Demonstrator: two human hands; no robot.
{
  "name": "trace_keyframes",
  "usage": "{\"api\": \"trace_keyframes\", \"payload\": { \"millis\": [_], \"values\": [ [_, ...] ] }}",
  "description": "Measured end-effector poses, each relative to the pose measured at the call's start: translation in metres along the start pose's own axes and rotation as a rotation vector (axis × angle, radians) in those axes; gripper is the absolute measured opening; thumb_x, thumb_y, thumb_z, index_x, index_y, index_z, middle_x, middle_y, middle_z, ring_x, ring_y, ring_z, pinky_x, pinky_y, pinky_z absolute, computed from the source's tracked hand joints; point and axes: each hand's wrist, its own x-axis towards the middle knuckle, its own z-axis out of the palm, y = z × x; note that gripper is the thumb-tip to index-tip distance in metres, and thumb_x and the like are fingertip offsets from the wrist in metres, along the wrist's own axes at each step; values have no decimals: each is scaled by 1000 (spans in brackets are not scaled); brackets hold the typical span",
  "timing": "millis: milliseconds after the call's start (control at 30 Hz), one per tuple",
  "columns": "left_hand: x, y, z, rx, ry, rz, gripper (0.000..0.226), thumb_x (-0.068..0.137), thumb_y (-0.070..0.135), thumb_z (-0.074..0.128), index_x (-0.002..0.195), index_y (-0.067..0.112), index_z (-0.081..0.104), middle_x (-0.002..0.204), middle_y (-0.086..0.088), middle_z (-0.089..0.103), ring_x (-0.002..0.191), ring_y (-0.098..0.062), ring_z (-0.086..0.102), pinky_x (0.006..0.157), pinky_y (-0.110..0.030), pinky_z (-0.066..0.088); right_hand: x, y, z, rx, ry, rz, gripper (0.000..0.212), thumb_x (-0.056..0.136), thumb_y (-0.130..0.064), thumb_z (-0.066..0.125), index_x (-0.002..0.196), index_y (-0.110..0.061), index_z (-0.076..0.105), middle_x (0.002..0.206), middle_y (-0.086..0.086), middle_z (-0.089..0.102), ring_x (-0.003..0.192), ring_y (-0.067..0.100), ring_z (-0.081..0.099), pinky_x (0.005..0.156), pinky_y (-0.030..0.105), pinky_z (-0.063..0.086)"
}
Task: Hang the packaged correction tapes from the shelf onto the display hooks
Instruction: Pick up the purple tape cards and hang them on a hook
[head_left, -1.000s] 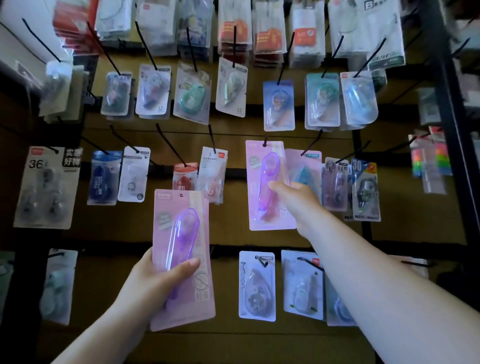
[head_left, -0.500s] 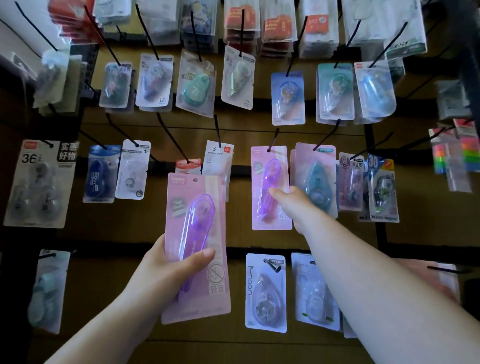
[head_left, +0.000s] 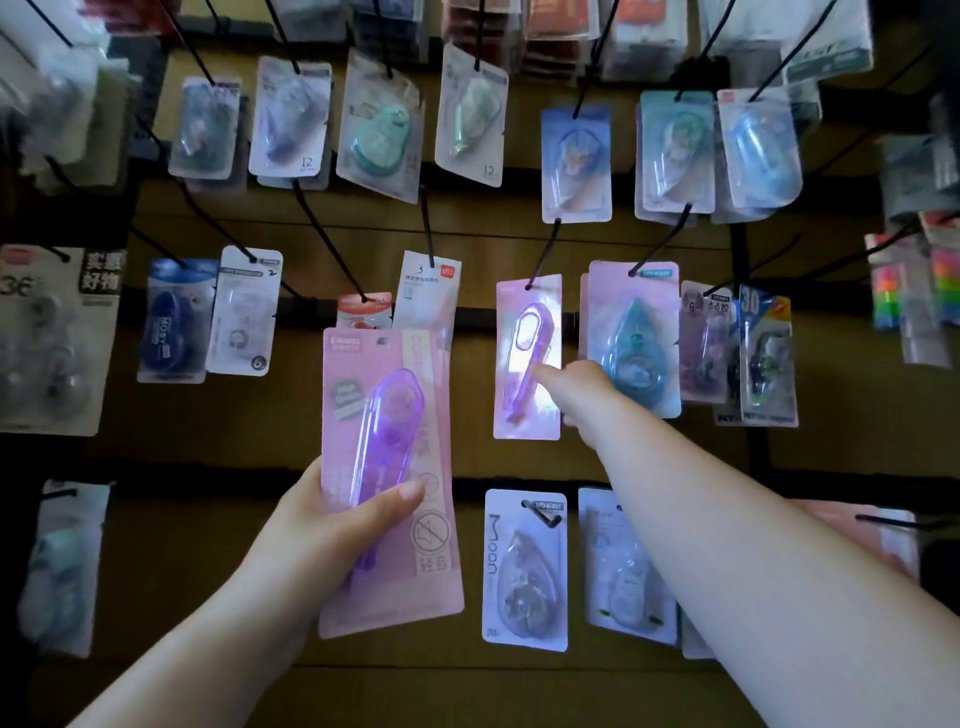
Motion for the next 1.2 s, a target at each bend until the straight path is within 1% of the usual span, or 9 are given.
{"api": "trace_keyframes", "payload": {
  "millis": [67,167,233,300,400,600,867,967,1200],
  "values": [
    [-3,3,4,-6,20,8,52,54,40,77,99,23,58,80,-4,74,71,-19,73,59,-31,55,-12,-1,-5,-120,78,-65,18,91,-24,44,97,-8,48,76,5,46,65,20,45,50,24,30],
    [-11,9,11,-11,19,6,55,49,37,70,101,21,59,87,-5,73,74,-19,72,61,-31,55,-40,-2,-9,-188,154,-256,21,91,-22,45,108,-13,52,95,6,57,96,27,53,66,26,44],
    [-17,15,16,-9,10,0,54,50,37,68,100,22,59,85,-4,73,72,-17,72,60,-30,55,-67,-6,-10,-70,103,-403,17,90,-22,49,103,-16,59,98,3,61,100,21,55,79,28,45],
    [-22,21,20,-9,-3,10,45,54,35,68,98,24,59,79,0,74,70,-15,72,59,-28,55,-97,-8,-10,65,-63,-458,8,90,-24,52,88,-20,59,80,-8,58,82,9,55,71,20,42],
    [-28,29,28,-13,-28,34,26,72,22,67,96,27,59,73,5,74,67,-8,71,52,-21,54,-130,-6,-11,169,-320,-372,11,87,-32,57,87,-20,58,71,-13,53,64,-5,51,54,9,37],
    [-42,39,44,-9,-86,45,17,80,12,62,90,26,59,67,11,74,63,-5,70,50,-17,54,-141,-1,-20,343,-419,-194,13,85,-18,60,73,-17,56,78,1,60,72,13,56,68,24,46],
    [-41,42,55,-237,23,-92,27,88,46,45,90,25,61,64,5,74,63,-15,72,60,-35,54,-131,3,-27,533,-195,-84,24,89,-11,52,66,-19,50,71,3,55,64,16,50,59,24,39],
    [-40,40,56,-183,60,-90,21,92,36,46,100,22,60,89,-3,72,84,-21,67,72,-37,52,-126,4,-29,573,-153,-52,24,90,-10,49,67,-19,49,70,2,55,63,15,51,59,26,41],
    [-35,34,49,-73,149,-59,13,92,24,50,98,19,60,94,-7,69,88,-27,66,84,-47,53,-116,3,-31,604,-48,-63,23,89,-11,50,68,-21,48,77,3,55,82,21,53,82,37,47]
  ]
}}
